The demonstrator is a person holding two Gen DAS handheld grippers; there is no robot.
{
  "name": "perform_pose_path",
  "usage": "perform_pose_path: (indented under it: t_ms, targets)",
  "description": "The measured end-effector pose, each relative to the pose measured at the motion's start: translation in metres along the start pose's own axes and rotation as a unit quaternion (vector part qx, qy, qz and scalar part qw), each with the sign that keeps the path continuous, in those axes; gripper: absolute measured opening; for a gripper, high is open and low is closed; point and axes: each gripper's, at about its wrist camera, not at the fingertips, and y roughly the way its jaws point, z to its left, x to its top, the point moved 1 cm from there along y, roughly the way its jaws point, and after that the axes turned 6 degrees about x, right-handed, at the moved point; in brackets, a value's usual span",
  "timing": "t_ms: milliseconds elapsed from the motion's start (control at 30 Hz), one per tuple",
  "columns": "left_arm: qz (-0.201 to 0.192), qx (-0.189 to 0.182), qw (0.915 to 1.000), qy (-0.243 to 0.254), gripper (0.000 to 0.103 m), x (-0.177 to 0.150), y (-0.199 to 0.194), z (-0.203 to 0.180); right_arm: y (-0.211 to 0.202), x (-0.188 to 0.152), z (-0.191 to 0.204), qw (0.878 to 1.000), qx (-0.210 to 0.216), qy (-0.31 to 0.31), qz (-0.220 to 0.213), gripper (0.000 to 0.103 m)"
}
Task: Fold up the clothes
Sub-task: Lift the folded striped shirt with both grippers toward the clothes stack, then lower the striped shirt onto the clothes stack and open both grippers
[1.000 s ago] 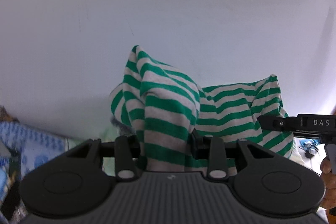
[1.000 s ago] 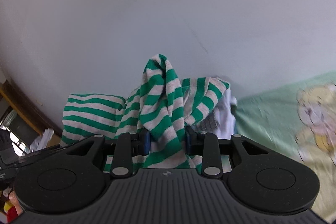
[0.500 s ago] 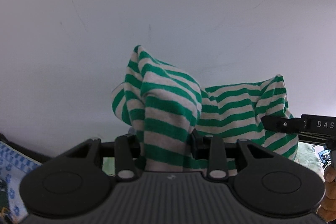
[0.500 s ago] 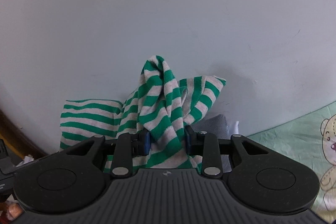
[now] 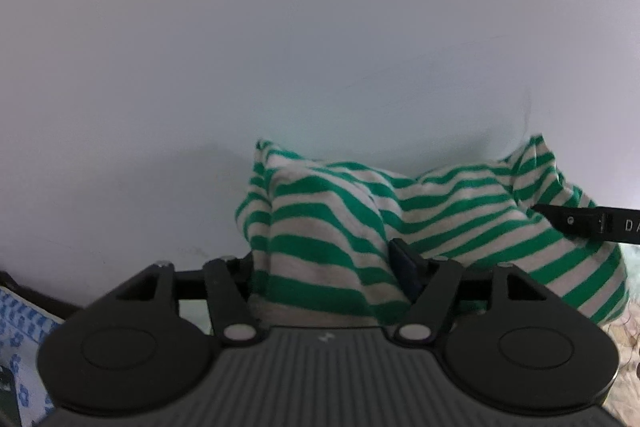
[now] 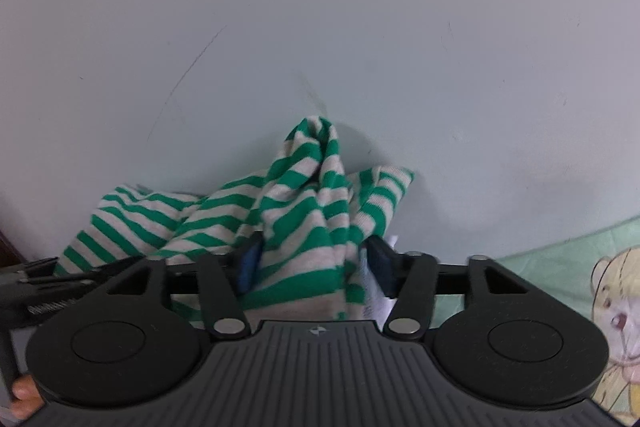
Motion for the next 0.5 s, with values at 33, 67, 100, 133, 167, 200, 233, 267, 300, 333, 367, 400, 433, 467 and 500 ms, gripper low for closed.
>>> perform_pose_path:
  t_ms: [33, 67, 100, 133, 167, 200, 233, 267, 300, 333, 367, 400, 433, 467, 500]
  targets:
    - [-0.017, 0.01, 0.9998, 0.006, 0.07, 0.001, -0.007, 0.001, -0.006, 0.0, 0.002, 1.0, -0.003, -0.007, -0.014, 0.061]
    - [-0.04, 0.028, 0.9987, 0.017, 0.071, 0.002, -0.015, 0.003, -0.015, 0.0, 0.006, 0.999, -0.01, -0.021, -0.035, 0.061]
    - [-0.067, 0.047, 0.9963, 0.025, 0.071, 0.002, -0.023, 0.009, -0.025, 0.0, 0.01, 0.998, -0.018, -0.036, -0.055, 0.061]
    - [-0.093, 0.067, 0.993, 0.026, 0.07, 0.001, -0.035, 0.011, -0.034, 0.0, 0.014, 0.996, -0.025, -0.05, -0.076, 0.061]
    - [-0.114, 0.081, 0.99, 0.021, 0.064, -0.001, -0.046, 0.016, -0.043, 0.0, 0.018, 0.993, -0.033, -0.064, -0.096, 0.061]
    - [-0.125, 0.084, 0.9885, 0.012, 0.062, 0.002, -0.053, 0.017, -0.052, 0.0, 0.023, 0.989, -0.04, -0.078, -0.117, 0.062]
    - [-0.137, 0.086, 0.9869, 0.004, 0.058, 0.005, -0.059, 0.018, -0.058, 0.0, 0.029, 0.985, -0.045, -0.097, -0.133, 0.062]
    - [-0.141, 0.083, 0.9865, -0.004, 0.055, 0.008, -0.06, 0.017, -0.062, -0.001, 0.038, 0.981, -0.047, -0.12, -0.145, 0.062]
    - [-0.136, 0.078, 0.9876, -0.008, 0.052, 0.01, -0.056, 0.012, -0.064, -0.003, 0.047, 0.977, -0.044, -0.138, -0.154, 0.061]
    - [-0.129, 0.073, 0.9889, -0.011, 0.046, 0.012, -0.051, 0.008, -0.06, -0.004, 0.054, 0.976, -0.041, -0.148, -0.154, 0.061]
    - [-0.112, 0.068, 0.9913, -0.012, 0.039, 0.013, -0.041, 0.002, -0.053, -0.006, 0.061, 0.976, -0.042, -0.156, -0.147, 0.061]
    - [-0.095, 0.067, 0.9931, -0.013, 0.036, 0.012, -0.03, -0.003, -0.045, -0.008, 0.068, 0.976, -0.043, -0.163, -0.14, 0.059]
    - [-0.082, 0.07, 0.9941, -0.016, 0.032, 0.011, -0.019, -0.005, -0.038, -0.01, 0.074, 0.976, -0.043, -0.17, -0.133, 0.054]
    - [-0.069, 0.074, 0.9947, -0.018, 0.03, 0.009, -0.008, -0.008, -0.031, -0.013, 0.079, 0.974, -0.047, -0.179, -0.129, 0.053]
    - [-0.058, 0.085, 0.9945, -0.019, 0.031, 0.006, 0.003, -0.007, -0.024, -0.017, 0.083, 0.972, -0.054, -0.19, -0.129, 0.051]
